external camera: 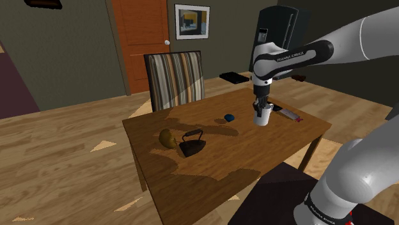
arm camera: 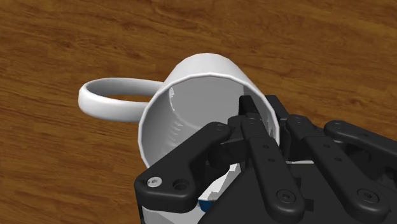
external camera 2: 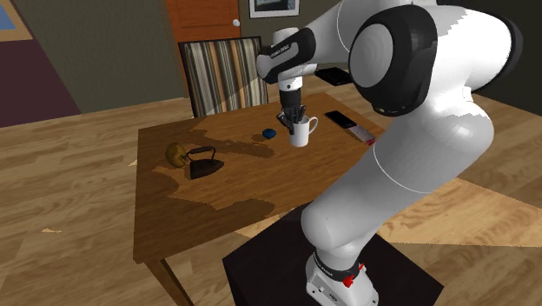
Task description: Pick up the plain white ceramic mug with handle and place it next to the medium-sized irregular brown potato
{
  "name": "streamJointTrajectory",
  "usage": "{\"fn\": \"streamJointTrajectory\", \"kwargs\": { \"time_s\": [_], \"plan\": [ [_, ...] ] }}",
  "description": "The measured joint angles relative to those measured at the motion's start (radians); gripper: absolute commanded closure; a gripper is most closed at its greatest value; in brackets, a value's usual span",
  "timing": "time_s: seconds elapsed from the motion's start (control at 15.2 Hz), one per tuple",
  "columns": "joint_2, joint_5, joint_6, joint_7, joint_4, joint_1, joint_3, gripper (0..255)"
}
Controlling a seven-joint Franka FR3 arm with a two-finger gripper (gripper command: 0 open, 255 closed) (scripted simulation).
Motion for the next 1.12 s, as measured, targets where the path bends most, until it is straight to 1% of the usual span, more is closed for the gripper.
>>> {"fn": "streamJointTrajectory", "kwargs": {
  "time_s": [0.99,1.12],
  "plan": [
    [-0.038,0.006,-0.199,-0.013,0.162,0.003,0.014,255],
    [-0.046,0.018,-0.210,0.019,0.161,0.017,0.037,255]
  ]
}}
